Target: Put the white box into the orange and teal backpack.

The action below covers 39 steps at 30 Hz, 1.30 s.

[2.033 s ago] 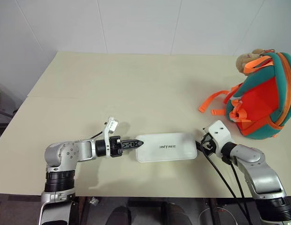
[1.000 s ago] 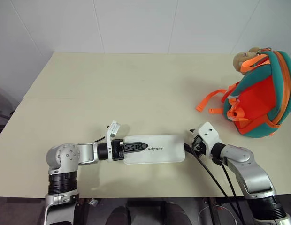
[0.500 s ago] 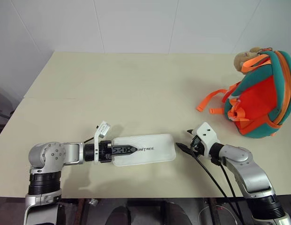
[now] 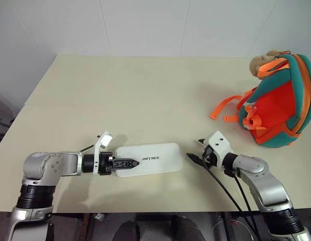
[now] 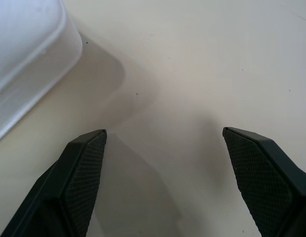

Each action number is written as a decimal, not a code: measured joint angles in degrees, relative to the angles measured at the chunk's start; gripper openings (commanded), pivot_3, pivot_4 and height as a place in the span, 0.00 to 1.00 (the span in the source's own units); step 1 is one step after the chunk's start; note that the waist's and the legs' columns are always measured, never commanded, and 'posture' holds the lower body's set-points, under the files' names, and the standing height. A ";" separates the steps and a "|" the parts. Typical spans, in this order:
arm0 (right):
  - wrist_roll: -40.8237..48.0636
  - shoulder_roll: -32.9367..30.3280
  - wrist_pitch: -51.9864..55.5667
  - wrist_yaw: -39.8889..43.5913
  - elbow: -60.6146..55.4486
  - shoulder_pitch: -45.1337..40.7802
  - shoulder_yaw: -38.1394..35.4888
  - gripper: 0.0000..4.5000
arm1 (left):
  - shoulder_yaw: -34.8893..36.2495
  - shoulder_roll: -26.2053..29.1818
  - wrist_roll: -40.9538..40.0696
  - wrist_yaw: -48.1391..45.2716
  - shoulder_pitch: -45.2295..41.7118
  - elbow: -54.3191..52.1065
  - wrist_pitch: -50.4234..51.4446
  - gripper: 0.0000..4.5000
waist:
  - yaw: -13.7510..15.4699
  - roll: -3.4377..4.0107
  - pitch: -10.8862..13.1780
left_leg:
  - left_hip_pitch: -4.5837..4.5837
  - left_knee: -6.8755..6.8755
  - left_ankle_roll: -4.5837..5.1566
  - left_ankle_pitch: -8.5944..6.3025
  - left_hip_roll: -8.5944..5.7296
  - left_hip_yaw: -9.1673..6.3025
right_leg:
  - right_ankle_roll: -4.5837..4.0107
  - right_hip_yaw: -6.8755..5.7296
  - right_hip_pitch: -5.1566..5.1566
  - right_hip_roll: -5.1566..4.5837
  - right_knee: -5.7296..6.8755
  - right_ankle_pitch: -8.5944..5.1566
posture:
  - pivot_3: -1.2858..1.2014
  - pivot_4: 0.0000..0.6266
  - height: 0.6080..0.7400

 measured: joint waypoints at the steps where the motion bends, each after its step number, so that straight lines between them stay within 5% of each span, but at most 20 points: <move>1: 0.00 0.00 0.00 0.00 0.01 -0.02 0.03 1.00 | -0.09 0.23 0.11 -0.43 -0.02 0.73 -0.48 0.88 | 0.01 0.00 0.00 | 0.00 0.01 0.00 0.00 0.00 0.00 | 0.00 0.00 0.00 -0.01 0.00 0.00 | 0.52 0.24 1.00; 13: 0.02 0.00 0.00 0.04 0.22 -0.29 0.14 1.00 | 1.25 -1.24 -0.42 -1.29 -1.41 5.01 -1.09 0.88 | 0.06 0.00 0.00 | -0.01 0.02 0.02 0.00 -0.01 0.00 | 0.01 -0.01 0.00 -0.03 0.02 0.01 | 0.52 0.24 1.00; 24: 0.20 -0.03 0.00 0.04 0.20 -0.21 0.14 1.00 | 5.69 -4.77 -4.43 -1.39 -3.20 7.60 1.56 0.29 | 0.05 0.00 0.00 | -0.02 0.07 0.03 -0.01 -0.02 0.00 | 0.03 -0.02 0.02 -0.01 0.06 0.01 | 0.52 0.24 1.00; 39: 1.10 -2.27 0.50 0.12 -1.46 0.38 -1.07 1.00 | 13.11 -9.24 -6.63 5.91 -6.45 8.13 2.60 0.29 | 0.14 -0.01 0.00 | -0.07 0.06 0.02 0.00 -0.03 0.00 | 0.04 -0.03 -0.05 0.02 0.07 0.02 | 0.52 0.24 1.00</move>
